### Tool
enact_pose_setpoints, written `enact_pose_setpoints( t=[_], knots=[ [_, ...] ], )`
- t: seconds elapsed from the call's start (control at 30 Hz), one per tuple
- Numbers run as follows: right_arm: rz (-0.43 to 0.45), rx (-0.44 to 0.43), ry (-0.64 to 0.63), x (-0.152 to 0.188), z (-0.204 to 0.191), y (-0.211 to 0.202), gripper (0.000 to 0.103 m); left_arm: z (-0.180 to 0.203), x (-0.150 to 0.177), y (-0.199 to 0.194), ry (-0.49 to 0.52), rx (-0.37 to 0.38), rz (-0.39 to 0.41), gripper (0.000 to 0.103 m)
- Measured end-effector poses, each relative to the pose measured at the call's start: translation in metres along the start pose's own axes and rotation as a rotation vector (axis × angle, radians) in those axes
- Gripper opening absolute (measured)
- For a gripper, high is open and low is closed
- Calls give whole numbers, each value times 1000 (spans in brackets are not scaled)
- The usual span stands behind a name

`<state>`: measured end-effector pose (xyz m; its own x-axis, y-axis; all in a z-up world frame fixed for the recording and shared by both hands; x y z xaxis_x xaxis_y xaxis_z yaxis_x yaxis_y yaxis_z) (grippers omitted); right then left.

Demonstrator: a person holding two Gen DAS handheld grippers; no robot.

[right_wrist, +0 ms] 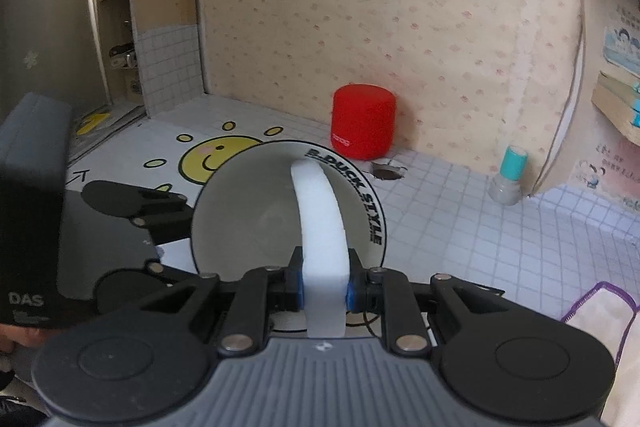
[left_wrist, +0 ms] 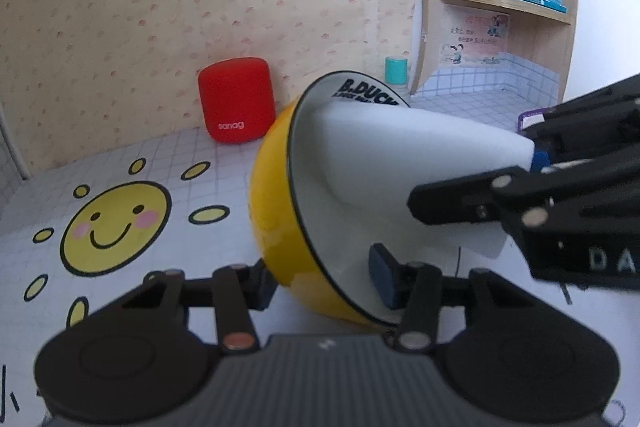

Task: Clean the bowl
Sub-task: 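Tilt the bowl up with the left gripper while the right gripper brings the sponge inside, then hold the bowl with the left gripper while the right gripper wipes the sponge around its inside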

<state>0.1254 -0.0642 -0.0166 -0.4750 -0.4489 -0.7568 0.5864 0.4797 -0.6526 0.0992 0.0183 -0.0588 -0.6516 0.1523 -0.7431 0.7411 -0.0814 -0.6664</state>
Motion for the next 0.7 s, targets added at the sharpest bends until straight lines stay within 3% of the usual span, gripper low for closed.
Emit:
enact_pose_setpoints(
  t=[0.3,0.5,0.7],
  knots=[
    [-2,-18,-63,-10,-11,-4,18,-4,1,-3,-24,23,3,45],
    [-2,27,-42,-9,-4,-4,18,-4,1,-4,-8,17,8,45],
    [-12,-11,-83,-9,-13,-4,18,-8,3,-5,-21,41,8,45]
  ],
)
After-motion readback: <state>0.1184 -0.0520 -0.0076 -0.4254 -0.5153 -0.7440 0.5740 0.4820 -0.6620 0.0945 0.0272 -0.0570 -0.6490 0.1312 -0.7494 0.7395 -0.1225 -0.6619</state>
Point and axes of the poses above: each gripper's, at about its wrist camera, not at the fingertips, and y roughly the way its jaws point, z to its right, x to its underside, the point moved 2 cm from there along y, roughly the way its jaws point, and after that the axes turned 3 degrees about -z, right-handed, at the moved point
